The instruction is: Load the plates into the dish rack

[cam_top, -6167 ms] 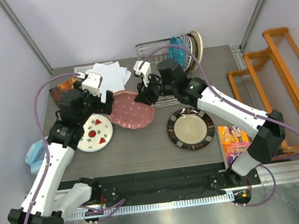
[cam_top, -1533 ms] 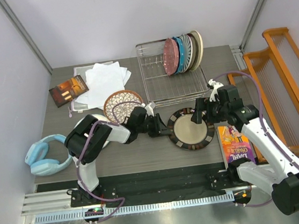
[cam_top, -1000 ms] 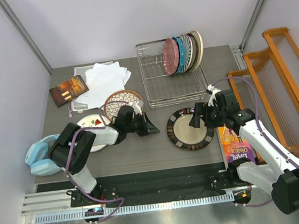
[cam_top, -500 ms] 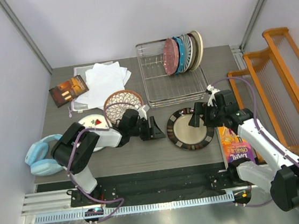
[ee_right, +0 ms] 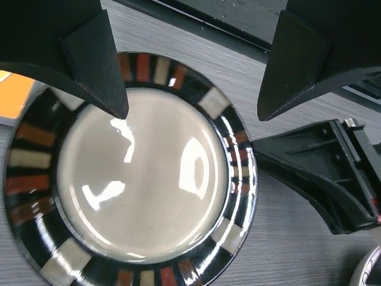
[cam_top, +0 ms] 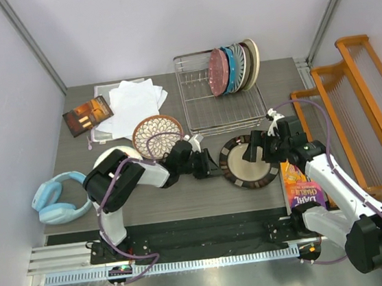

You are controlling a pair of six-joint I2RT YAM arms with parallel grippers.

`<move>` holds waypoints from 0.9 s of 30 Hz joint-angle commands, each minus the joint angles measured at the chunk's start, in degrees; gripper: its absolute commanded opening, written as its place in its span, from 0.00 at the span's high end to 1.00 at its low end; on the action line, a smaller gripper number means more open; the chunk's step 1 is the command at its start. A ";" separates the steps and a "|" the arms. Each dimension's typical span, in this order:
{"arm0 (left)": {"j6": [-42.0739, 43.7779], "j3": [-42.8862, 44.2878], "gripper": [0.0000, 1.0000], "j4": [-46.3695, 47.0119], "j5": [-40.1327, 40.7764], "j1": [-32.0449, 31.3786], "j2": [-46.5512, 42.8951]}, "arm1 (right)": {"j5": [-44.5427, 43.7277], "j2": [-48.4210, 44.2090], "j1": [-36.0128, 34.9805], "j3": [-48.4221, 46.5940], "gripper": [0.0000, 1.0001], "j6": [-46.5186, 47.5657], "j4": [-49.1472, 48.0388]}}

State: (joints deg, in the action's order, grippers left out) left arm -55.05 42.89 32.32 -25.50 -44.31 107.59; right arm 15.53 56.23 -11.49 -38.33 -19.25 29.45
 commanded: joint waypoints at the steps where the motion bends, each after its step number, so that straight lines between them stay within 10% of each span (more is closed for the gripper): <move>1: -2.43 2.81 0.67 0.20 4.40 -2.09 3.15 | -0.32 -1.64 0.24 0.36 0.05 -0.62 -2.38; 21: -5.07 9.12 0.52 -2.08 4.14 -1.39 4.02 | -1.99 -2.61 1.11 0.09 0.05 -0.36 -1.86; 27: -7.44 13.26 0.74 -1.64 4.40 -1.30 10.00 | -1.99 -2.79 2.34 0.01 0.04 -0.27 -1.68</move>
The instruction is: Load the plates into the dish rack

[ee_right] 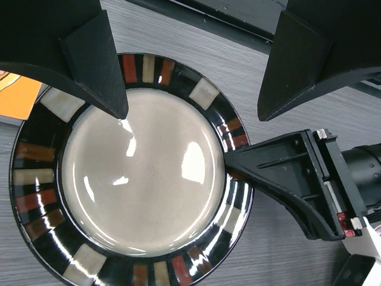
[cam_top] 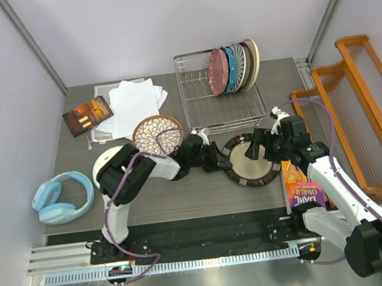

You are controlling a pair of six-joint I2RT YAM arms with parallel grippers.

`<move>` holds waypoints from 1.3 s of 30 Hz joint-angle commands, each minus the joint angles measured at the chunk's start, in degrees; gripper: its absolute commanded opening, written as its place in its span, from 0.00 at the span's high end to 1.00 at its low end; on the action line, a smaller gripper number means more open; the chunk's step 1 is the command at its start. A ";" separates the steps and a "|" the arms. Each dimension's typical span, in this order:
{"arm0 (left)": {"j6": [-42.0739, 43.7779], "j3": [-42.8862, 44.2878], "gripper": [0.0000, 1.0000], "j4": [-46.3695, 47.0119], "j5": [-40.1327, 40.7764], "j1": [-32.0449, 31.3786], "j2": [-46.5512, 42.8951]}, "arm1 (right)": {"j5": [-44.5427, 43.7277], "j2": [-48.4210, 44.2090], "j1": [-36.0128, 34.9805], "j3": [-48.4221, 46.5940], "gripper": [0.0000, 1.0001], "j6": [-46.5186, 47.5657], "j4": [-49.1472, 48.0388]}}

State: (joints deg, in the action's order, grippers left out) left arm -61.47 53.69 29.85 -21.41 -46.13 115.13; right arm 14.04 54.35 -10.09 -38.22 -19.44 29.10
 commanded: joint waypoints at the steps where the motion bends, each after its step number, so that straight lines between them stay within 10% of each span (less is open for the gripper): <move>1: -1.19 2.73 0.83 0.83 0.40 0.43 2.73 | -0.42 -0.91 1.03 -0.02 0.05 -0.07 -1.33; 4: -1.46 2.03 0.99 0.04 0.40 0.60 1.94 | -0.59 -0.82 1.21 -0.02 0.05 0.02 -1.33; 23: 13.83 -21.61 1.00 -8.93 -11.80 16.33 -21.43 | 15.20 17.71 1.30 2.71 0.04 3.62 -14.24; 39: 14.72 -20.47 1.00 -4.27 -23.06 16.42 -11.87 | 38.34 49.44 0.59 3.06 0.14 -2.36 -32.89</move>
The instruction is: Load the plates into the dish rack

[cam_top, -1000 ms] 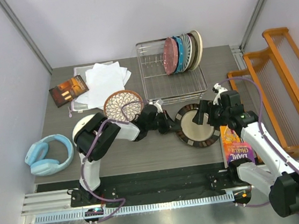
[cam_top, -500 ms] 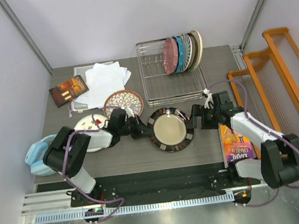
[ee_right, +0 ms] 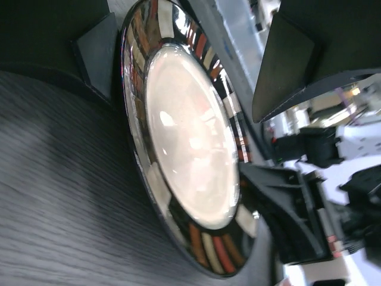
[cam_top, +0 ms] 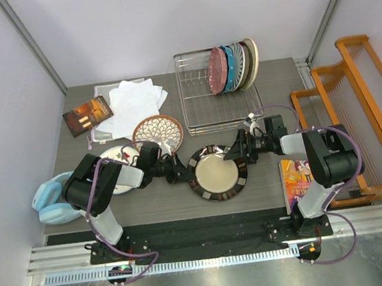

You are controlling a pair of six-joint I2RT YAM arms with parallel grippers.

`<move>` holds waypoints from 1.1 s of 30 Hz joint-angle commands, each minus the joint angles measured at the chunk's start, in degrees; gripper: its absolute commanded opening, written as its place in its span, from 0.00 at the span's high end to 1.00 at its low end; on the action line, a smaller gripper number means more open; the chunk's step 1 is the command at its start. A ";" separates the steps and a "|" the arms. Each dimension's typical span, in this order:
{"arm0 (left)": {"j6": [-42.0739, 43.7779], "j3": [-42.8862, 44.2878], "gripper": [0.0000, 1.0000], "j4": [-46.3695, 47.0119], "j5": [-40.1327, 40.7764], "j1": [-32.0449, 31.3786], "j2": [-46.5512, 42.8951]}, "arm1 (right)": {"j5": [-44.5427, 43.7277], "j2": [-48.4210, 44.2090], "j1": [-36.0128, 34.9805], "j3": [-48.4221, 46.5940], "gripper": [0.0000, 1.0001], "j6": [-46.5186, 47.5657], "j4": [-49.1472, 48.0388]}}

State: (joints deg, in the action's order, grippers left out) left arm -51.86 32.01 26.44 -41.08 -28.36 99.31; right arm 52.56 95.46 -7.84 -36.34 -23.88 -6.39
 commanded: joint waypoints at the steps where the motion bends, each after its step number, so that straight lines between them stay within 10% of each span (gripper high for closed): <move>1: 5.01 1.47 1.00 0.01 -3.13 -1.35 4.83 | 0.09 8.43 -1.66 1.27 0.14 2.52 2.96; 11: 7.56 2.53 1.00 0.02 0.29 -1.35 5.03 | -2.72 6.67 -6.65 -1.62 0.37 10.51 13.15; 17: 10.10 3.50 0.97 -2.61 1.61 -1.35 3.53 | -3.86 2.63 -7.81 -1.37 0.72 12.36 15.71; 20: 12.56 5.34 0.76 -5.24 2.14 -1.35 3.35 | -3.69 0.35 -7.90 -1.28 0.98 12.98 16.32; 24: 17.66 7.45 0.44 -11.99 5.47 -1.17 -0.50 | -2.11 -5.43 -7.90 -1.80 0.99 14.82 20.61; 33: 37.93 21.65 0.23 -40.44 13.64 8.65 -18.26 | -0.17 -18.99 -8.16 -13.65 0.98 20.63 39.51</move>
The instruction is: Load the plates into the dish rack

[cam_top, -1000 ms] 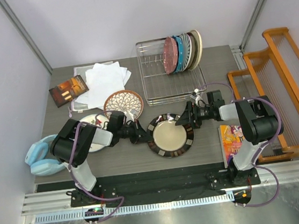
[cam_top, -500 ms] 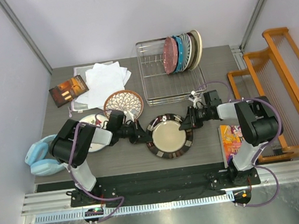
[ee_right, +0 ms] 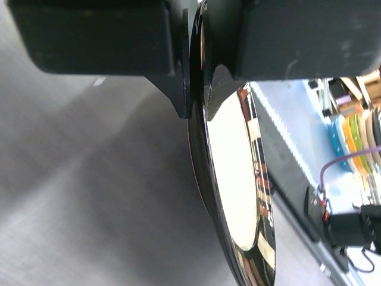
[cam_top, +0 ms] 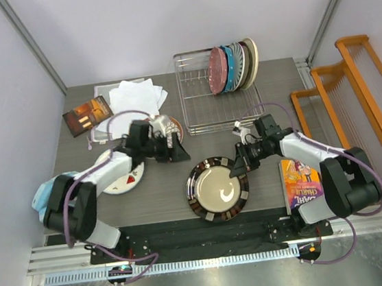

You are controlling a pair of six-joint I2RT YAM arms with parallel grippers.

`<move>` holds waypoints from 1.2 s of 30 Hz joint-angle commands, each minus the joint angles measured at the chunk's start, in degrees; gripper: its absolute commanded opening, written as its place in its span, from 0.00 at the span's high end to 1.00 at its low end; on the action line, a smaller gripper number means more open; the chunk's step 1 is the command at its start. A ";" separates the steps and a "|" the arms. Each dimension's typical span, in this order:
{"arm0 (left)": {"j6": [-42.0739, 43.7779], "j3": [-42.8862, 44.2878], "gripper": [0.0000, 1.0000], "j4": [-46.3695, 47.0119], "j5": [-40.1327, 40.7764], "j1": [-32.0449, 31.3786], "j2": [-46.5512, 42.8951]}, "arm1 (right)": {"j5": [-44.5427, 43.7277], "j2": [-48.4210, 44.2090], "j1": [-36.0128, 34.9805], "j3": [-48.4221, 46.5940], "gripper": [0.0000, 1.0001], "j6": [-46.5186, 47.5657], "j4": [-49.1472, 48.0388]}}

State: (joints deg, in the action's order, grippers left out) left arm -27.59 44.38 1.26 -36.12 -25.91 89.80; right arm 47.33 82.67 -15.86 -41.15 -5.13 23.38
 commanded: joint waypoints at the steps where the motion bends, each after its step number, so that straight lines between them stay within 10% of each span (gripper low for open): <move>1: 15.01 11.41 0.21 -18.02 10.35 7.44 -9.55 | 4.36 -6.73 -0.05 -13.39 0.99 1.53 10.37; 6: 22.05 19.50 0.01 -22.79 21.34 13.16 -14.30 | 0.75 -4.20 -0.14 -29.14 0.99 1.17 11.78; 14: 20.57 20.84 0.00 -19.10 37.59 15.54 -13.16 | -14.00 14.86 0.04 -66.75 0.99 -6.82 7.84; 22: 19.60 15.91 0.01 -16.56 42.96 15.72 -12.46 | -53.18 32.54 -2.76 -94.86 0.99 -10.09 -1.84; 36: 18.37 18.20 0.00 -14.71 50.62 15.63 -6.66 | -86.61 41.33 -9.54 -99.65 0.99 5.21 -13.79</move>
State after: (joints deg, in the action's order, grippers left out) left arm -8.75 60.31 -16.49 11.46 -10.41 82.39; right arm -29.52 125.16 -24.14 -134.19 -4.36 25.69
